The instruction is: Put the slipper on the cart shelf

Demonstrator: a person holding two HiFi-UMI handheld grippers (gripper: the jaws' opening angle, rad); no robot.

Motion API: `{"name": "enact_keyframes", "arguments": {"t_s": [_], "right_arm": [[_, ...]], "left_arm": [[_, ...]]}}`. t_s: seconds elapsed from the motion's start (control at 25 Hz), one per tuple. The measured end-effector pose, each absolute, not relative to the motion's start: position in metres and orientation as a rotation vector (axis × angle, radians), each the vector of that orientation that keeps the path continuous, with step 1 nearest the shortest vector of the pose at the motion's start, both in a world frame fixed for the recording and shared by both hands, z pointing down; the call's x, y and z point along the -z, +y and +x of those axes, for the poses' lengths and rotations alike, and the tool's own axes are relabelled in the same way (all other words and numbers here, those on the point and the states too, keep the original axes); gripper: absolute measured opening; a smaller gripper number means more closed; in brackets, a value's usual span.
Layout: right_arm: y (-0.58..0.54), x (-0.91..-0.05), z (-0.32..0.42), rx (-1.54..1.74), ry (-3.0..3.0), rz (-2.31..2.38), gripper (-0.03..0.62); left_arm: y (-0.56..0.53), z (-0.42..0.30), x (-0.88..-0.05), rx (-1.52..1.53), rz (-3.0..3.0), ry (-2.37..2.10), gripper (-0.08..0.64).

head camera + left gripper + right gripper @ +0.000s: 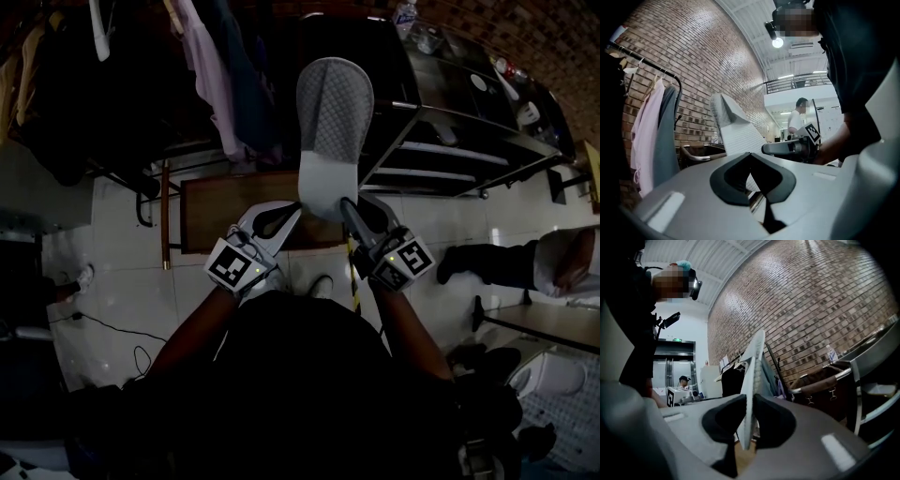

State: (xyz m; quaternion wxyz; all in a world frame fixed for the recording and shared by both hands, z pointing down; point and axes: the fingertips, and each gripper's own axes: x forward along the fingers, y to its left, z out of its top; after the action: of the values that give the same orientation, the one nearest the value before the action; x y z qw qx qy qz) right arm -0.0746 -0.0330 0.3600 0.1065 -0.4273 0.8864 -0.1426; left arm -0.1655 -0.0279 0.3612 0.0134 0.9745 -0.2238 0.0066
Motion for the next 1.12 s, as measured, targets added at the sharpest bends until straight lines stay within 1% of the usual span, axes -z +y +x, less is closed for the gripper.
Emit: {"name": "enact_keyframes", "arguments": {"t_s": [0.32,0.6,0.84,1.12], "right_arm": [[-0.034,-0.367,-0.064,0.42,2.563,-1.365,0.057],[-0.027,-0.372,-0.053,0.419,2.508,-1.547,0.057],[-0.009,-0.378,-0.034,0.414,2.453,-1.676,0.058],[0.016,-0.385,0.013,0.423,2.325,-1.748,0.057]], "left_arm": [[-0.039,-0.155,-0.365,-0.003,3.049,-0.59,0.0],[-0.042,-0.138,-0.371,-0.008,3.056,-0.417,0.0],[-0.032,-0.111,-0.376,0.001,3.065,-0.249,0.0],[-0.01,-0.066,-0.377,-0.006,3.085,-0.13,0.0]]}}
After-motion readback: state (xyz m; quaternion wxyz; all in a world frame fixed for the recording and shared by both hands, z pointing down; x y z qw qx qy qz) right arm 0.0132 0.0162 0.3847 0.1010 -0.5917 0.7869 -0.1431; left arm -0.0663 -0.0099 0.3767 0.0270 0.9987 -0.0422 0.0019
